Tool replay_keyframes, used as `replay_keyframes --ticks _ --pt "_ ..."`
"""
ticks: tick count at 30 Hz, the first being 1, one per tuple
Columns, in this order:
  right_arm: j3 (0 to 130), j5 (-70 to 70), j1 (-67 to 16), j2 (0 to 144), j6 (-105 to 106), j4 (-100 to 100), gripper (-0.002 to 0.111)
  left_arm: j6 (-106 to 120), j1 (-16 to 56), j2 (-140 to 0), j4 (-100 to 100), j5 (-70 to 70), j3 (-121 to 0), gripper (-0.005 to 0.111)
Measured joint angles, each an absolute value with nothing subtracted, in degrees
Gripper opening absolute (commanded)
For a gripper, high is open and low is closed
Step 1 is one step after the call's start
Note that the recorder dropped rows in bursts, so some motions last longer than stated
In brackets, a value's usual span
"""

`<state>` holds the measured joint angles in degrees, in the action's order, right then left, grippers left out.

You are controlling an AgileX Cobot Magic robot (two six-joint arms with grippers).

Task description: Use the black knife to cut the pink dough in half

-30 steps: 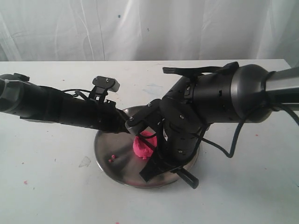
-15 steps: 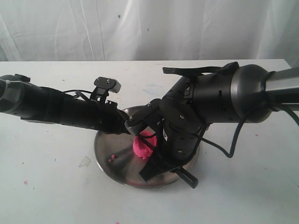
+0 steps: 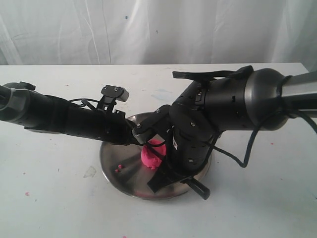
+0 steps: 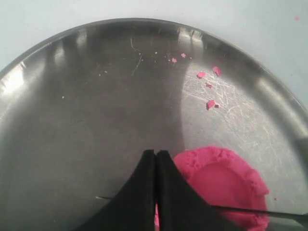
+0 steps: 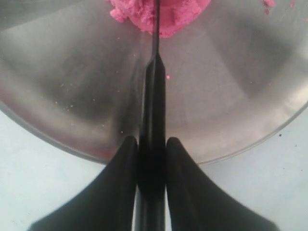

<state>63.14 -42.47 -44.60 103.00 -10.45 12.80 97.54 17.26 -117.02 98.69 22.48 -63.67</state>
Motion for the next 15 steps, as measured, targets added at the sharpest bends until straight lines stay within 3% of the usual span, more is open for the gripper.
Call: replay_keyframes --ticks 15 --pt "63.2 -42.1 -44.6 106.1 -10.4 13.0 0.0 97.7 17.3 -117.0 98.7 23.0 -63.7 0.0"
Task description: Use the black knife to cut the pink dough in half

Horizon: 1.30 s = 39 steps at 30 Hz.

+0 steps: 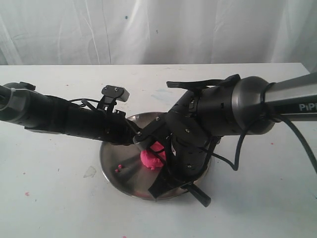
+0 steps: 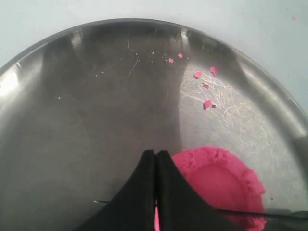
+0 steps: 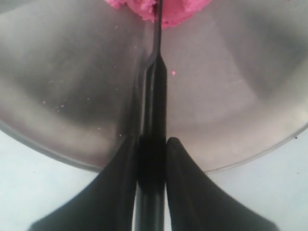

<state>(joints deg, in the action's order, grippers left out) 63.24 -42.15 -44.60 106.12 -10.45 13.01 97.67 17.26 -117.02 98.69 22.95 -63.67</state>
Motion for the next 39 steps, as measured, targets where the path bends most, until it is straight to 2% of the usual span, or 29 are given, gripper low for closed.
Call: replay_keyframes --ticks 29,39 --pt "63.3 -42.6 -44.6 106.6 -10.4 12.9 0.0 97.7 17.3 -119.2 98.7 23.9 -63.9 0.0" --pt "63.4 -42.8 -44.6 106.7 -10.4 13.0 0.0 97.5 17.3 -107.3 98.7 18.3 -63.7 0.0"
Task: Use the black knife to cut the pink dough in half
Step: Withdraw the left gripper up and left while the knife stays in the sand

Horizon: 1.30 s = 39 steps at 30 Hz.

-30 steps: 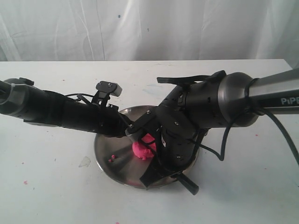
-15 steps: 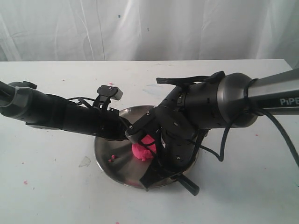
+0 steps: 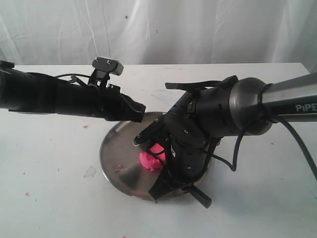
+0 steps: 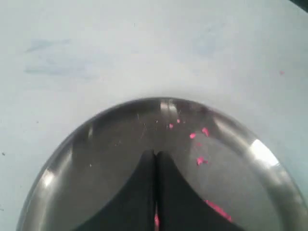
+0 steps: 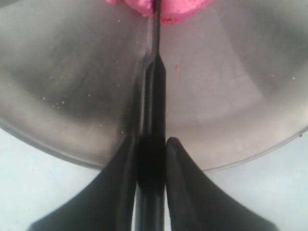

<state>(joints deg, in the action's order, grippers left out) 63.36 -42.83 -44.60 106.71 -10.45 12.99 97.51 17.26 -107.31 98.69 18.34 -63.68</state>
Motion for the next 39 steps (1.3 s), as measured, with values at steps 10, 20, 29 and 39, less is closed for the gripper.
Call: replay_keyframes --ticks 10,20,29,39 --pt "63.4 -45.1 -44.6 106.7 -10.4 13.0 0.0 84.5 17.3 -96.3 86.3 17.1 -62.4 0.0" --pt "63.6 -49.6 -44.6 106.7 -9.3 13.0 0.0 84.0 17.3 -83.1 85.4 10.6 -55.9 0.0" --pt "64.5 -54.9 -44.6 106.7 -6.3 11.7 0.0 83.9 17.3 -80.0 85.3 9.4 -53.7 0.0" --pt "65.7 -56.4 -44.6 106.7 -5.4 10.7 0.0 83.2 17.3 -80.0 85.3 9.3 -53.7 0.0"
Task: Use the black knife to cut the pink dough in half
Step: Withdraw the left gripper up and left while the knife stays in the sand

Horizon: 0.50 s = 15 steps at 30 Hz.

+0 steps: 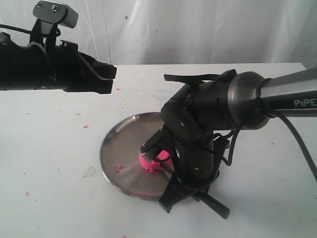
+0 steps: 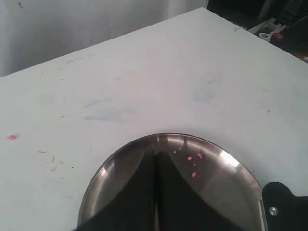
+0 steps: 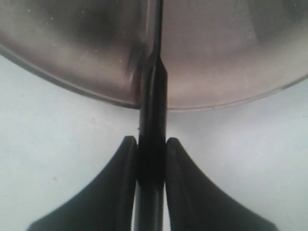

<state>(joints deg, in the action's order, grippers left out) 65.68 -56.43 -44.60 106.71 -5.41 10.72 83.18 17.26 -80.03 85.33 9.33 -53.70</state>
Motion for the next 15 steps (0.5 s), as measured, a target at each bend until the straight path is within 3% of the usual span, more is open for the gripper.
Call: replay_keyframes --ticks 15 --pt "66.3 -57.0 -44.6 106.8 -7.5 14.2 0.0 82.9 17.3 -80.0 85.3 9.3 -53.0 0.0"
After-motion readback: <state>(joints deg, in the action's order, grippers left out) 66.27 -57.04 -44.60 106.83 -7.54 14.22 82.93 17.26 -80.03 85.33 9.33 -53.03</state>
